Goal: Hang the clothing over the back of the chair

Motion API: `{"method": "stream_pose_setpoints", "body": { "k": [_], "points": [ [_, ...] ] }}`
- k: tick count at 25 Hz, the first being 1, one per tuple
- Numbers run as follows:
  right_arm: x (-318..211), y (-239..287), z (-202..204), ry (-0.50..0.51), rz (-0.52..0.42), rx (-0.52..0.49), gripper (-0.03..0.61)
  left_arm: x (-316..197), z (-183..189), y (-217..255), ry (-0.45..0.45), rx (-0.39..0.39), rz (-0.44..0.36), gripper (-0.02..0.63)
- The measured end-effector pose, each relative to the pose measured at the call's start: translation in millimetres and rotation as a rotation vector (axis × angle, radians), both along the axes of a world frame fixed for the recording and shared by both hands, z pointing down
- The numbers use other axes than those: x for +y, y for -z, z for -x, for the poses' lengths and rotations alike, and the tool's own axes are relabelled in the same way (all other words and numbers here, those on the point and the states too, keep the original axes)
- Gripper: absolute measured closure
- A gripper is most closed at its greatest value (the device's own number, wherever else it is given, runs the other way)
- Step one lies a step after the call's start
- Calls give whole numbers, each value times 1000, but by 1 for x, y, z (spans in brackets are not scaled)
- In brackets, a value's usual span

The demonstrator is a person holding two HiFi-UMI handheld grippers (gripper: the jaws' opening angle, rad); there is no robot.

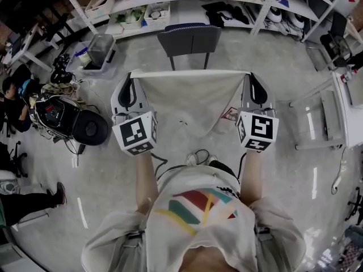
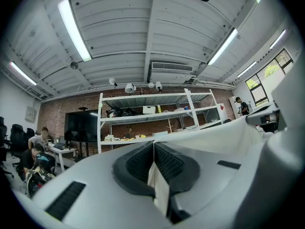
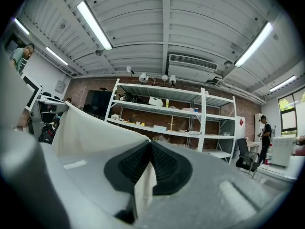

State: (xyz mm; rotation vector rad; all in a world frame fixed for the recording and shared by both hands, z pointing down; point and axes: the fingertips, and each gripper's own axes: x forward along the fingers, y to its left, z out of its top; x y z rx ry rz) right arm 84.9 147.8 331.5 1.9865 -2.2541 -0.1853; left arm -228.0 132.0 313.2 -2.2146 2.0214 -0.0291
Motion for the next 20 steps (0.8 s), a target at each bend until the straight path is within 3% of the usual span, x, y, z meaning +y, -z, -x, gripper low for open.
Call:
{"method": "stream_pose_setpoints", "body": {
  "k": [20],
  "points": [
    [-57,11,-17,-14,-39,50,569,-61,-17,3,-38,3,-7,598]
  ]
}}
